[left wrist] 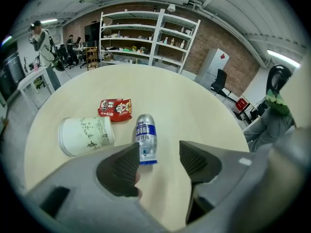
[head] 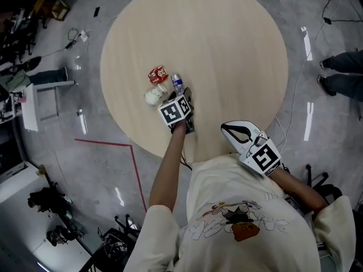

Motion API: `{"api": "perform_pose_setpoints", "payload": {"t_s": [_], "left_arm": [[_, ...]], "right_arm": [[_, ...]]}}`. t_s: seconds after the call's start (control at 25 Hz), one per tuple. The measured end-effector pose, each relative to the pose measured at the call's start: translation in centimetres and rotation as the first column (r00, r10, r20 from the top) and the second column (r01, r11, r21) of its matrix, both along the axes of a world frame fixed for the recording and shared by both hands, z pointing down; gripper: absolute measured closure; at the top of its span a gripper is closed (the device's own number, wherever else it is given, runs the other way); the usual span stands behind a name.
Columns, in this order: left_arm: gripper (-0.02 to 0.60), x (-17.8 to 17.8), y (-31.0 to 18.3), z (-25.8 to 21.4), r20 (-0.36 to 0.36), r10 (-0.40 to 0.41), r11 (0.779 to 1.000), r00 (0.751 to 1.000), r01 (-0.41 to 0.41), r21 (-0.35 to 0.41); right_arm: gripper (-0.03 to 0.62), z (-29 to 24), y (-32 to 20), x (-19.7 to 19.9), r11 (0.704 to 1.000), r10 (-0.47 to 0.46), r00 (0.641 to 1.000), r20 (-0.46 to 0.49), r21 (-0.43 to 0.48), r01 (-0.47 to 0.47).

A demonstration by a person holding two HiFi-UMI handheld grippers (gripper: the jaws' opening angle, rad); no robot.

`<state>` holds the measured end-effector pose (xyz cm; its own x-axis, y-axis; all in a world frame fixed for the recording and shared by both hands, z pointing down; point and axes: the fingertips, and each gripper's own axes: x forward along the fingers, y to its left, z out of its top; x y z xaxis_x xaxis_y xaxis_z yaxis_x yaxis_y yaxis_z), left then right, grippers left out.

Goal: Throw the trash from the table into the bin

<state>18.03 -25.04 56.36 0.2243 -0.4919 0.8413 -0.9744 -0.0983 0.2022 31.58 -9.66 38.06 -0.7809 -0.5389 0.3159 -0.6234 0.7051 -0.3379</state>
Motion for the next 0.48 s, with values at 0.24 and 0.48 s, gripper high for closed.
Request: {"api": "perform_pose_setpoints", "payload": {"t_s": [0.24, 0.48], "left_arm": [[0.316, 0.2, -1.0, 2.0, 0.05, 0.025, 0.998, 0.998, -0.022, -0.053], [0.374, -1.1, -1.5, 4.3, 0.096, -0.012, 0.994, 0.995, 0.023, -0.111]], "right_arm": [[0.586, 0.4, 0.0, 1.4, 1.0, 0.004, 1.0, -0.023, -0.022, -0.004], [0.586, 0.8, -0.5, 1.7, 1.0, 0.021, 0.999, -0.036, -0.004, -0.021]]}}
